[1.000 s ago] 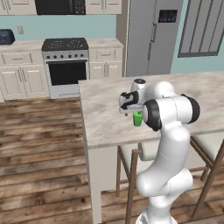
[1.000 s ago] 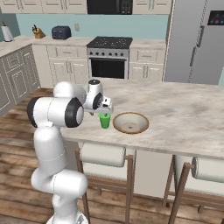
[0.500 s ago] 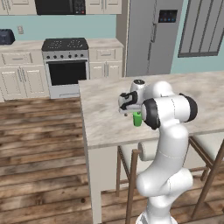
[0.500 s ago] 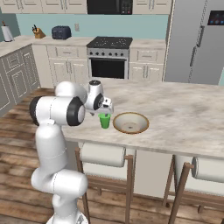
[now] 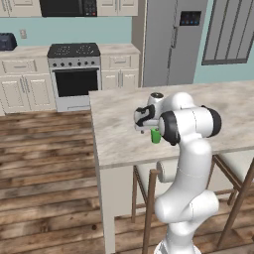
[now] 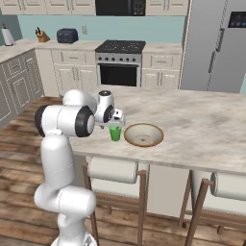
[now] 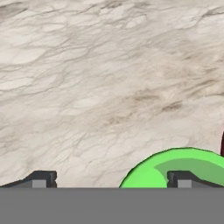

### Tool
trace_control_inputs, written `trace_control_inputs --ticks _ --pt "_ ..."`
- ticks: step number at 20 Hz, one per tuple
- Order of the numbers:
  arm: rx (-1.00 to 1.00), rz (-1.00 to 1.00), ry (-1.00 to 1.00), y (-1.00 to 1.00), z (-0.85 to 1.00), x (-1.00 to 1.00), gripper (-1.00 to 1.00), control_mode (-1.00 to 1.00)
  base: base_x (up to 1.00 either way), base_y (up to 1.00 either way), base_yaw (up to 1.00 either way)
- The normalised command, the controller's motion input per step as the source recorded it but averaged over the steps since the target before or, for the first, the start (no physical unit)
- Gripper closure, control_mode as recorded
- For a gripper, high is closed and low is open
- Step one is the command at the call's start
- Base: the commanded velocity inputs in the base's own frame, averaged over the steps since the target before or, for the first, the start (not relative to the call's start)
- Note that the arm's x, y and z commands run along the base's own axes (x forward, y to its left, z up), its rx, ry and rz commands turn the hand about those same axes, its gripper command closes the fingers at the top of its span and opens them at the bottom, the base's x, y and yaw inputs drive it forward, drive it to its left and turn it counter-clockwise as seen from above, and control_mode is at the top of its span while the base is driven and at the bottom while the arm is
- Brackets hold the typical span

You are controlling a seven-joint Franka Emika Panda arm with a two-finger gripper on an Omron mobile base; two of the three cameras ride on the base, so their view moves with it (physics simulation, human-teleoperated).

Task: Place the cup inside the bowl on the dining table and move the bowl to any counter.

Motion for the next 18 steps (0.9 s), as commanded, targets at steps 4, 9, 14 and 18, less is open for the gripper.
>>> trace_control_inputs --ticks 4,9,14,18 --pt "0.0 0.0 0.0 -0.01 -0.09 0.02 -1.0 -1.0 0.0 0.0 0.0" --pt "0.0 0.0 0.0 0.0 0.0 0.0 -1.0 -1.0 0.0 0.0 0.0" --pt "0.0 0.0 0.0 0.0 0.0 0.0 1.0 -1.0 0.0 0.0 0.0" --pt "0.0 0.0 0.0 0.0 0.0 0.0 1.0 -1.0 0.0 0.0 0.0"
